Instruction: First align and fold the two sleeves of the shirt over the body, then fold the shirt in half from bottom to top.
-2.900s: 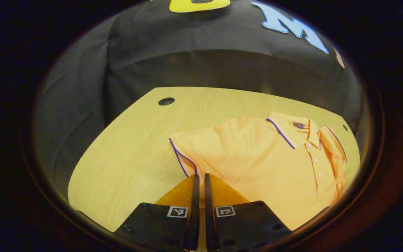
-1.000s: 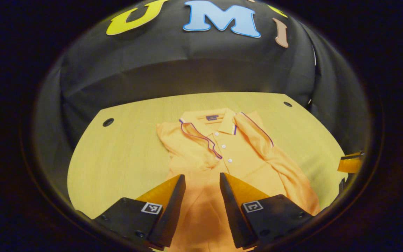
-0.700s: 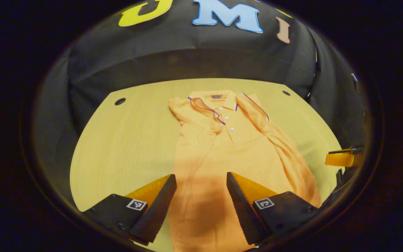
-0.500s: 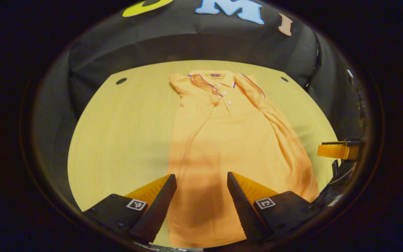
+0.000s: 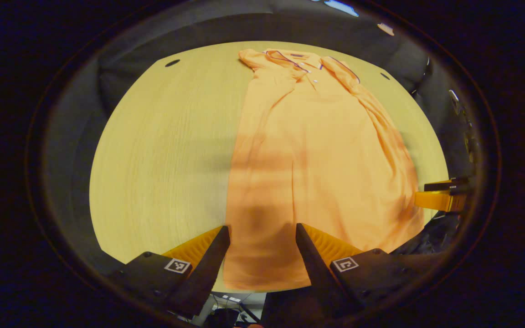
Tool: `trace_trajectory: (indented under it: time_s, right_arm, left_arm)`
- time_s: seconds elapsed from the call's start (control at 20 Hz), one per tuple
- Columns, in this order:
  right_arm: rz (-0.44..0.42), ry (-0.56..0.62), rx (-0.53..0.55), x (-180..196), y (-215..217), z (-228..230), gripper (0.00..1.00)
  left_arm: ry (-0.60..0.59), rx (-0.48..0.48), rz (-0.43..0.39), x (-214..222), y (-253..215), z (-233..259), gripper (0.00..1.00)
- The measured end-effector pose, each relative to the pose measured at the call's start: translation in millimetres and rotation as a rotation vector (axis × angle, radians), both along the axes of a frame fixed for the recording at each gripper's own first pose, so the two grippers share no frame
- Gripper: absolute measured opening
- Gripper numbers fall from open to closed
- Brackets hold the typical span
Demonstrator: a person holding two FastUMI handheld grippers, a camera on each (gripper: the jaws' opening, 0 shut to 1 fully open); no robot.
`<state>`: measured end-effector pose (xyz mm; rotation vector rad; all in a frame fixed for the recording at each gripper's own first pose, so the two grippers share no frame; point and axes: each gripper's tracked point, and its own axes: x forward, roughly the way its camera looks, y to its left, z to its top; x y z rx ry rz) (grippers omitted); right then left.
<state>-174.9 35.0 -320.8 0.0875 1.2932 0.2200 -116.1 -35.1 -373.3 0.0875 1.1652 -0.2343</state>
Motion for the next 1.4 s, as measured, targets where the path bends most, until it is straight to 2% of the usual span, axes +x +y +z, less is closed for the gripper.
trace_trajectory:
  time_s: [0.2, 0.4, 0.45, 0.5, 0.65, 0.7, 0.75, 0.9, 0.95, 1.1, 1.15, 1.2, 1.25, 1.3, 1.35, 1.4]
  right_arm:
    - [0.026, 0.063, -0.028, -14.4, 3.6, -11.4, 0.95]
    - [0.044, 0.090, -0.057, -17.0, 6.7, -18.5, 0.95]
    - [0.050, 0.091, -0.070, -17.4, 6.6, -20.6, 0.89]
    - [0.054, 0.094, -0.086, -16.8, 6.0, -21.6, 0.94]
    - [0.071, 0.121, -0.153, -17.2, 4.5, -24.1, 0.94]
    - [0.069, 0.138, -0.158, -17.2, 3.9, -24.5, 0.98]
    - [0.057, 0.157, -0.156, -17.3, 4.2, -24.6, 0.95]
    - [0.044, 0.174, -0.156, -15.9, 5.2, -24.2, 0.98]
    - [0.042, 0.174, -0.155, -16.4, 5.2, -24.6, 0.98]
    - [0.038, 0.172, -0.152, -15.2, 4.2, -24.5, 0.97]
    - [0.015, 0.175, -0.147, -13.1, 5.2, -24.5, 0.93]
    - [0.007, 0.184, -0.142, -12.5, 4.6, -24.4, 0.73]
    - [-0.002, 0.187, -0.136, -12.6, 5.0, -24.5, 0.66]
    - [-0.011, 0.185, -0.124, -11.2, 6.3, -24.4, 0.50]
    - [-0.020, 0.183, -0.106, -9.6, 8.4, -23.4, 0.36]
    - [-0.022, 0.188, -0.101, -10.0, 8.3, -22.3, 0.15]
  left_arm:
    - [0.062, 0.067, -0.005, -14.3, 15.3, -16.1, 0.97]
    - [0.078, 0.073, -0.011, -14.2, 14.4, -17.7, 0.95]
    - [0.087, 0.074, -0.015, -14.5, 14.0, -18.4, 0.95]
    - [0.098, 0.072, -0.016, -13.3, 14.3, -18.4, 0.95]
    - [0.154, 0.068, 0.015, -13.4, 14.2, -20.7, 0.96]
    - [0.167, 0.074, 0.007, -13.2, 13.9, -20.8, 0.95]
    - [0.180, 0.080, 0.002, -12.9, 13.0, -20.9, 0.96]
    - [0.198, 0.085, 0.021, -12.3, 13.2, -20.1, 0.95]
    - [0.202, 0.087, 0.019, -12.6, 12.5, -20.8, 0.99]
    - [0.214, 0.082, 0.010, -13.1, 6.1, -19.7, 0.89]
    - [0.219, 0.083, 0.000, -12.4, 0.8, -21.0, 0.80]
    - [0.221, 0.086, -0.016, -11.5, -3.4, -20.8, 0.66]
    - [0.219, 0.086, -0.029, -9.5, -6.4, -18.9, 0.58]
    - [0.215, 0.085, -0.038, -7.4, -8.8, -15.9, 0.35]
    - [0.217, 0.094, -0.041, -6.2, -8.0, -13.1, 0.25]
    - [0.217, 0.096, -0.043, -3.7, -6.6, -9.0, 0.12]
